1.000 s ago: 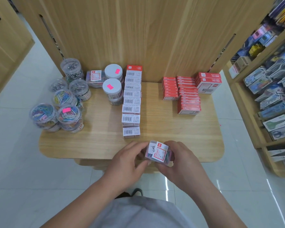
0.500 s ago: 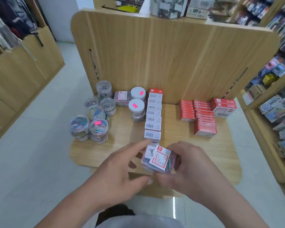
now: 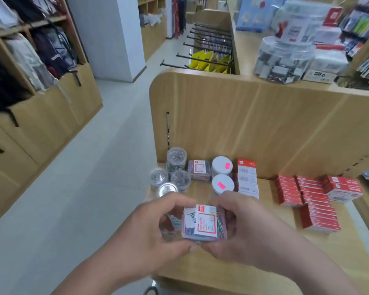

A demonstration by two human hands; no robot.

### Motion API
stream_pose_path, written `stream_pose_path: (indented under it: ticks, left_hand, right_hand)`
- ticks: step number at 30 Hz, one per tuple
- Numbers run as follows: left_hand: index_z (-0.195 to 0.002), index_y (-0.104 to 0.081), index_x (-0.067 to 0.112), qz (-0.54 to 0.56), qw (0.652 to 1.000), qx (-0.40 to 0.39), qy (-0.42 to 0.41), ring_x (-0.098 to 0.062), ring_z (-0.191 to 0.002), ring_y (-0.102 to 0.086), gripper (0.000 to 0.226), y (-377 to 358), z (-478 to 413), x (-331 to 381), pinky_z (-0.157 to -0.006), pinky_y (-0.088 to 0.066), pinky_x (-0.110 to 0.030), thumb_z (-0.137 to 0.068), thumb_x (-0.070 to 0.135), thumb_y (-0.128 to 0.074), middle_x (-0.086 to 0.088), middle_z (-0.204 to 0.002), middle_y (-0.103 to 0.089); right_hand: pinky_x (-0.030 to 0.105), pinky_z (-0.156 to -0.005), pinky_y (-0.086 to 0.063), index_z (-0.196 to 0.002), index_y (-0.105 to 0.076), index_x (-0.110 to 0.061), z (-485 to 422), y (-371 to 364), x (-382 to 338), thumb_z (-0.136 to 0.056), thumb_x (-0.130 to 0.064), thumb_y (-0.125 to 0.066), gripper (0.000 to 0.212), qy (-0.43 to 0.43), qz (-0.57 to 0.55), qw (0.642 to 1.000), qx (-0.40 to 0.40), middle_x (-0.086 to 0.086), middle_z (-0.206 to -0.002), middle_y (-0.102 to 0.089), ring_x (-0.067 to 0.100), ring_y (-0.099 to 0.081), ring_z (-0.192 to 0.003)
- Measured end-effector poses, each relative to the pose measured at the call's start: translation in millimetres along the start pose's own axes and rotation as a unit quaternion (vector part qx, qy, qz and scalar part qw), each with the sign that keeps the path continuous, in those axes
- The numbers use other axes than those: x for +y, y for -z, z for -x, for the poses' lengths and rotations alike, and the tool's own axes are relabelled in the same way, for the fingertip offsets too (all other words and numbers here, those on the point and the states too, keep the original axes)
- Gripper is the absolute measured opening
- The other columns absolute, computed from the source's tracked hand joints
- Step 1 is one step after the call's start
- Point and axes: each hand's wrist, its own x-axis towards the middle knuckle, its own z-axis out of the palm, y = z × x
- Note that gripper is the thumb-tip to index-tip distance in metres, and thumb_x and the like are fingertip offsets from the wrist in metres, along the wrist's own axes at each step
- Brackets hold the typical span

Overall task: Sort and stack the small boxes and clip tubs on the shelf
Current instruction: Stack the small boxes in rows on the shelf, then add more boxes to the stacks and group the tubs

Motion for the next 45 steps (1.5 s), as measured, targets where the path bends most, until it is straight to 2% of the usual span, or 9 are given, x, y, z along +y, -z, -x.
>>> stream_pose_path:
  ticks: [4, 7, 14, 19, 25, 27, 33, 39, 45]
  left_hand:
    - [-0.11, -0.067, 0.053, -0.014, 1.0, 0.01, -0.008, -0.005, -0.089, -0.064, 0.063, 39.2, -26.7, -16.3, -0.081, -0.055, -0.021, -0.068, 0.015, -0.094, 0.016, -0.101, -0.072]
    - [-0.111, -0.069, 0.052, -0.009, 1.0, -0.014, 0.008, -0.004, -0.091, -0.062, 0.061, 55.0, -47.0, -30.1, -0.078, -0.056, -0.024, -0.067, 0.018, -0.094, 0.014, -0.101, -0.07]
    - [-0.118, -0.072, 0.041, 0.031, 0.997, -0.066, -0.009, -0.012, -0.094, -0.069, 0.061, 67.8, -84.4, -44.6, -0.083, -0.052, -0.02, -0.066, 0.019, -0.097, 0.008, -0.1, -0.074]
    - [-0.117, -0.071, 0.045, 0.057, 0.997, -0.057, 0.002, -0.013, -0.095, -0.068, 0.063, 68.7, -97.4, -48.8, -0.091, -0.056, -0.031, -0.064, 0.021, -0.098, 0.007, -0.101, -0.074]
    - [-0.128, -0.066, 0.04, 0.084, 0.995, -0.059, 0.012, -0.008, -0.105, -0.07, 0.068, 57.6, -111.7, -48.9, -0.097, -0.055, -0.029, -0.074, 0.009, -0.091, 0.011, -0.112, -0.075]
    - [-0.129, -0.063, 0.045, 0.07, 0.996, -0.048, 0.009, -0.004, -0.113, -0.067, 0.068, 56.7, -114.2, -52.1, -0.101, -0.052, -0.028, -0.076, 0.012, -0.09, 0.018, -0.118, -0.072]
    - [-0.133, -0.063, 0.038, -0.032, 0.999, 0.027, 0.005, 0.006, -0.117, -0.06, 0.056, 60.4, -111.6, -72.4, -0.1, -0.052, -0.027, -0.083, 0.024, -0.084, 0.026, -0.123, -0.066]
    - [-0.134, -0.061, 0.042, -0.094, 0.995, 0.013, -0.017, 0.009, -0.119, -0.055, 0.054, 52.0, -108.8, -91.9, -0.103, -0.048, -0.026, -0.084, 0.035, -0.081, 0.029, -0.126, -0.061]
    - [-0.128, -0.066, 0.03, -0.185, 0.981, -0.021, -0.058, -0.002, -0.122, -0.053, 0.046, 40.7, -118.9, -106.6, -0.106, -0.046, -0.031, -0.084, 0.045, -0.068, 0.019, -0.127, -0.063]
  right_hand:
    - [0.031, -0.087, -0.056, -0.127, -0.053, -0.05, -29.9, -7.1, -8.9, -0.065, -0.057, -0.08, 0.068, 0.041, -0.029, 0.998, 0.03, -0.024, -0.117, -0.061, 0.004, -0.063, -0.104]
    - [0.027, -0.09, -0.05, -0.125, -0.056, -0.048, -47.8, -6.6, -18.1, -0.075, -0.051, -0.078, 0.054, 0.074, 0.041, 0.995, 0.056, -0.029, -0.12, -0.058, 0.0, -0.057, -0.114]
    - [0.034, -0.08, -0.056, -0.114, -0.055, -0.046, -81.6, 5.4, -22.7, -0.072, -0.043, -0.084, 0.051, 0.011, 0.04, 0.999, 0.029, -0.02, -0.102, -0.067, 0.003, -0.063, -0.095]
    - [0.038, -0.079, -0.054, -0.115, -0.051, -0.045, -94.1, 10.7, -16.1, -0.073, -0.042, -0.082, 0.053, 0.04, 0.027, 0.998, 0.026, -0.019, -0.107, -0.067, 0.007, -0.064, -0.096]
    - [0.041, -0.078, -0.056, -0.108, -0.056, -0.038, -111.9, 19.0, 6.2, -0.069, -0.035, -0.087, 0.049, 0.06, 0.018, 0.997, 0.036, -0.014, -0.093, -0.068, 0.011, -0.065, -0.088]
    - [0.042, -0.079, -0.055, -0.106, -0.056, -0.037, -116.1, 22.2, 16.5, -0.069, -0.034, -0.086, 0.047, 0.057, 0.015, 0.998, 0.036, -0.012, -0.09, -0.067, 0.012, -0.065, -0.087]
    - [0.038, -0.076, -0.056, -0.102, -0.059, -0.035, -133.6, 27.1, 38.6, -0.069, -0.032, -0.088, 0.044, 0.006, 0.053, 0.999, 0.007, -0.014, -0.093, -0.067, 0.011, -0.066, -0.082]
    - [0.037, -0.076, -0.056, -0.1, -0.057, -0.038, -147.2, 12.9, 56.2, -0.063, -0.041, -0.086, 0.047, -0.014, 0.053, 0.998, 0.005, -0.016, -0.092, -0.069, 0.007, -0.068, -0.081]
    - [0.037, -0.079, -0.05, -0.105, -0.052, -0.042, -152.8, 10.6, 70.9, -0.055, -0.062, -0.065, 0.055, 0.038, 0.199, 0.978, 0.041, -0.007, -0.092, -0.063, 0.02, -0.059, -0.086]
